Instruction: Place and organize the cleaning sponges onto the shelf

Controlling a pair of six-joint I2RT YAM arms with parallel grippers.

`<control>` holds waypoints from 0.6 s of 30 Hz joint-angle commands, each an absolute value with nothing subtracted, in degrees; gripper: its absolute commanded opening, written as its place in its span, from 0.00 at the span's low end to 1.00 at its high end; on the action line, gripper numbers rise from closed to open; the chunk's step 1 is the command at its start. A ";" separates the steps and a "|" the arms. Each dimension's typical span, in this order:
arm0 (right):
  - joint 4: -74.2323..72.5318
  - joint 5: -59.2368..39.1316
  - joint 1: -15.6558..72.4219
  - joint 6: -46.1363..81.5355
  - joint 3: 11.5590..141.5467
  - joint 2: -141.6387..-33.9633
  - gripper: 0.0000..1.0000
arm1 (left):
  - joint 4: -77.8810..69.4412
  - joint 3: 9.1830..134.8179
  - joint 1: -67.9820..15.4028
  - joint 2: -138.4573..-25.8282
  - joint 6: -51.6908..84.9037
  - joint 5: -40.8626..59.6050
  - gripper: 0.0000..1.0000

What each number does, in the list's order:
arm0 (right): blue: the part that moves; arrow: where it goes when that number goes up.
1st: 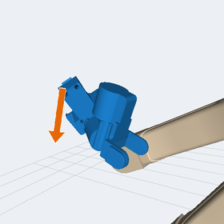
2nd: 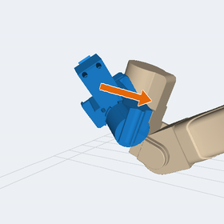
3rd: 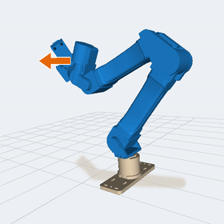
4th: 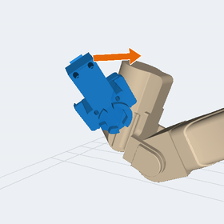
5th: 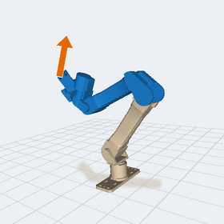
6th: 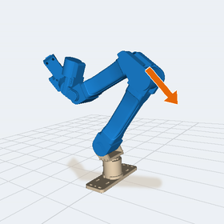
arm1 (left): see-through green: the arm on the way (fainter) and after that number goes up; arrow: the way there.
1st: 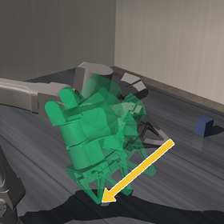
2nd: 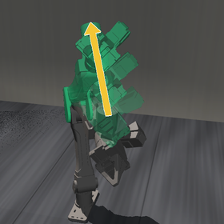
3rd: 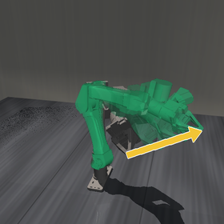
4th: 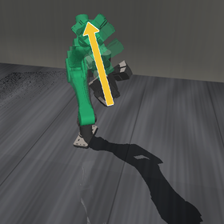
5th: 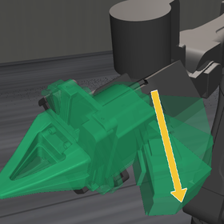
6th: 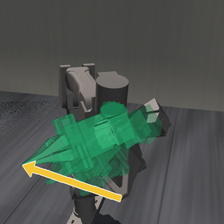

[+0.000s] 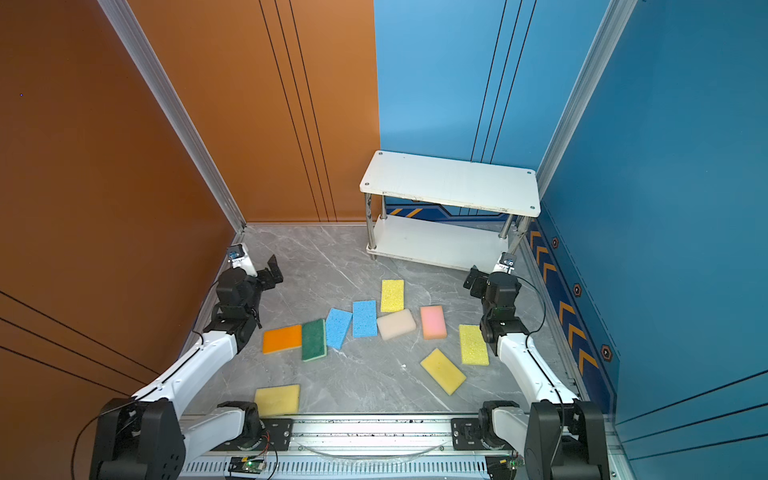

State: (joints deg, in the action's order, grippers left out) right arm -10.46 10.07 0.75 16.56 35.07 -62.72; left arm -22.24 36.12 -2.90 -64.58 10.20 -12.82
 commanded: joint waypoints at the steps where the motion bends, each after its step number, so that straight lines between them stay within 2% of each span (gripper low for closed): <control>1: 10.46 7.80 0.73 24.08 39.30 -58.87 1.00 | -11.60 37.89 -4.10 -63.54 15.45 -2.87 0.98; 10: 32.83 -7.20 0.98 29.67 48.07 -54.85 1.00 | -1.13 40.30 -7.46 -59.68 22.63 11.79 0.98; 18: 42.65 -12.40 3.88 32.59 54.07 -50.71 1.00 | 1.88 42.24 -8.03 -58.00 30.12 17.36 0.98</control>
